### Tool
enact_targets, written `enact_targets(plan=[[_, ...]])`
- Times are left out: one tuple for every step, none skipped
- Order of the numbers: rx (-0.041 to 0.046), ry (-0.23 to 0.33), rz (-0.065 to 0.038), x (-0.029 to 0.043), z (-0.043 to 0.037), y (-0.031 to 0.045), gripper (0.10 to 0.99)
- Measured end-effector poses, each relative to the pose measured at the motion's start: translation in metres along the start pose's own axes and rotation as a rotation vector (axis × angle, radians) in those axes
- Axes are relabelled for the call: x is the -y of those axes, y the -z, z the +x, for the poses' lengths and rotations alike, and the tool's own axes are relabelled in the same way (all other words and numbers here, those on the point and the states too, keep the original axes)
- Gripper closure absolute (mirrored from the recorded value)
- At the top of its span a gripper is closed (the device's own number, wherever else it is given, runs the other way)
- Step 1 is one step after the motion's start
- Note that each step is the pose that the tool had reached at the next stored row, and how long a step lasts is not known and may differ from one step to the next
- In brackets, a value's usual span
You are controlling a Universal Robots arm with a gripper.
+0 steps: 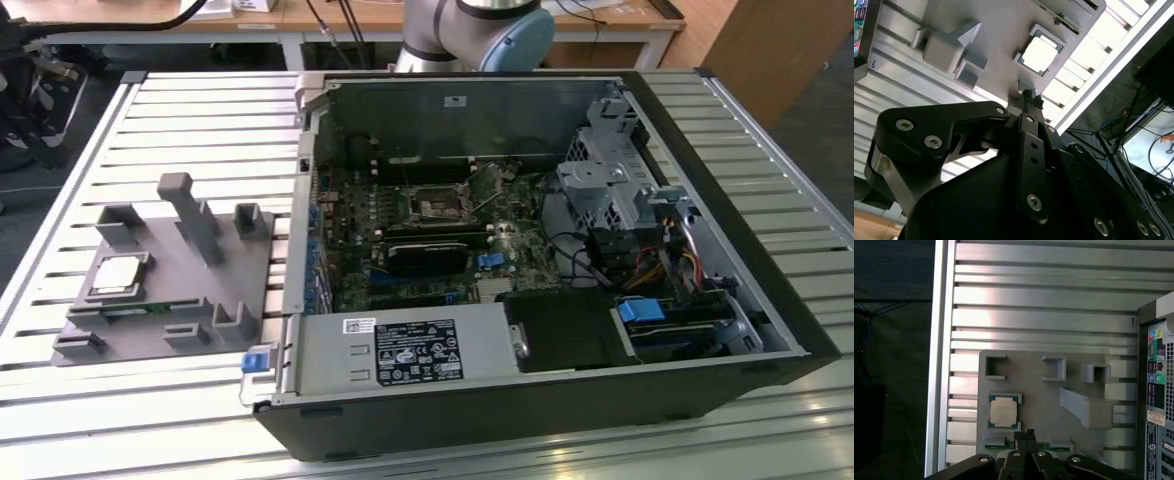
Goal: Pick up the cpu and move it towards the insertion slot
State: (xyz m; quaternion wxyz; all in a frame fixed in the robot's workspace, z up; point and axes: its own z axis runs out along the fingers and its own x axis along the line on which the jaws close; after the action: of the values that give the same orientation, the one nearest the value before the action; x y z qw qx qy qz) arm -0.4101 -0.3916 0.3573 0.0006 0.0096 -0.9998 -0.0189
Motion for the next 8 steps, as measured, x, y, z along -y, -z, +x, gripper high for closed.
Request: enact_targets(plan=[[0.0,0.0,0.0,0.0,0.0,-0.0004,0.98],[0.0,0.0,0.0,0.0,0.0,-0.0009,0.973],[0.0,0.0,0.0,0.0,0.0001,-0.0013,0.918],[0.0,0.0,0.0,0.0,0.0001,-0.0018,0.918],[0.0,0.0,0.0,0.0001,0.0001,-0.0022,0.855],[0.0,0.0,0.0,0.0001,0.0002,-0.0027,0.855],[0.0,0.0,0.0,0.0001,0.0002,-0.0033,0.792],[0.0001,0.0,0.0,0.0001,0.0003,-0.004,0.733]])
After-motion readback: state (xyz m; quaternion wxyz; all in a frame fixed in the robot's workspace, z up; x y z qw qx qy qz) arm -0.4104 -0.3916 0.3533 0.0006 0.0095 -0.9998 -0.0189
